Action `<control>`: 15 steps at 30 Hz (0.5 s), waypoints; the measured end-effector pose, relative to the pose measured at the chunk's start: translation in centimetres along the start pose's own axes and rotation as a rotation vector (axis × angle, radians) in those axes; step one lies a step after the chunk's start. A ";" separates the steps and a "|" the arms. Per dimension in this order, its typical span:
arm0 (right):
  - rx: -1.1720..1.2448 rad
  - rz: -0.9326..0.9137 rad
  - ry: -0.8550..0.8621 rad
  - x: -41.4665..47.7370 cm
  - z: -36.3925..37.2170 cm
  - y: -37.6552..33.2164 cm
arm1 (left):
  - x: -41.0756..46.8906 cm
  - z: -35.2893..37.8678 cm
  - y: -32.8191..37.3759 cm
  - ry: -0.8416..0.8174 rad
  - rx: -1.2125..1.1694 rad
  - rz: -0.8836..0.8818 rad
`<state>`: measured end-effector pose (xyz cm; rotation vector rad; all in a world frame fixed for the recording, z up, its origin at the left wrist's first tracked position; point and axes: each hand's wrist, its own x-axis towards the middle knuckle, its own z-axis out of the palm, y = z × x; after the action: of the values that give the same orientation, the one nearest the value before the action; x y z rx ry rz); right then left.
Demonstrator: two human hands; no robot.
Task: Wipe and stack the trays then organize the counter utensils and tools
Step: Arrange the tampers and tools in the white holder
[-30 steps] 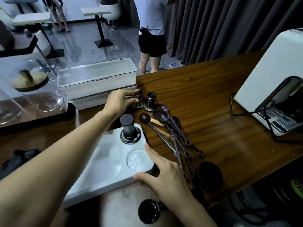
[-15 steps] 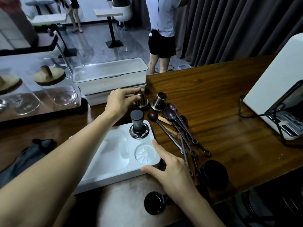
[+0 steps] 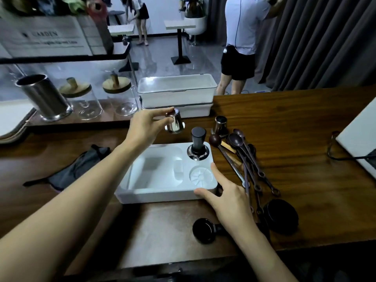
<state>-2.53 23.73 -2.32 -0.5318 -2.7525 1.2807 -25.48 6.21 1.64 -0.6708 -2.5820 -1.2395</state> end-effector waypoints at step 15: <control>0.009 0.033 0.019 0.3 0.6 0.7 | -9.2 -2.6 2.4 0.014 -0.094 -0.002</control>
<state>-2.73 23.78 -3.25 -0.5879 -2.7327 1.2869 -16.27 2.60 1.62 -0.6745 -2.5268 -1.3682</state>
